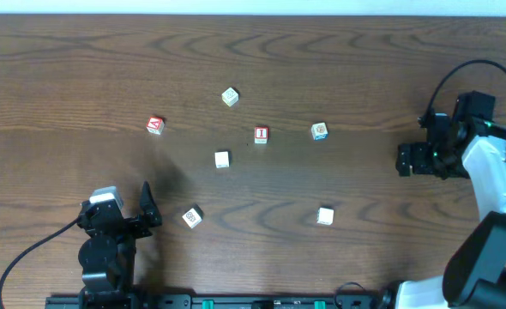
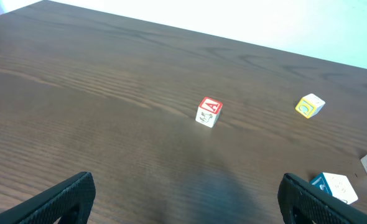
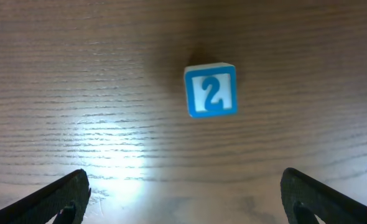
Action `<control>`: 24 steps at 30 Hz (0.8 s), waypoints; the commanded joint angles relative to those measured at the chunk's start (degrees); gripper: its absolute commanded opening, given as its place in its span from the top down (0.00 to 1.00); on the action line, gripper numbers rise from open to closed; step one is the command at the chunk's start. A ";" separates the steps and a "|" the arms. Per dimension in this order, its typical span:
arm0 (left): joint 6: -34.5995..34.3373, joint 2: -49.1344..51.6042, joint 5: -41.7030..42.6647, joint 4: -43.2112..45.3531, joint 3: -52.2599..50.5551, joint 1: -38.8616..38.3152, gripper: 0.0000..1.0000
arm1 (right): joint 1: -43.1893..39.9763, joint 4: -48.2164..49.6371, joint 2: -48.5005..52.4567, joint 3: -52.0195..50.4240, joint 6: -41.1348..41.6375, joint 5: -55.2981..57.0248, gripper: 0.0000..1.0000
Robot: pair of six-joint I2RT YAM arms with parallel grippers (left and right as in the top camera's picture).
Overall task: Spell out Ai2
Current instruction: 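Lower the right gripper over the blue '2' block and close on it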
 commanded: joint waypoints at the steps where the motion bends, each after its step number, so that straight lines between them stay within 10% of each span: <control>1: 0.31 -0.33 0.59 -0.44 -1.27 0.24 0.05 | -0.57 0.39 1.49 -0.17 -2.78 -0.22 0.02; 24: 0.31 -0.33 0.61 -0.44 -1.27 0.24 0.05 | 0.66 -4.15 13.90 15.47 -4.48 2.75 0.05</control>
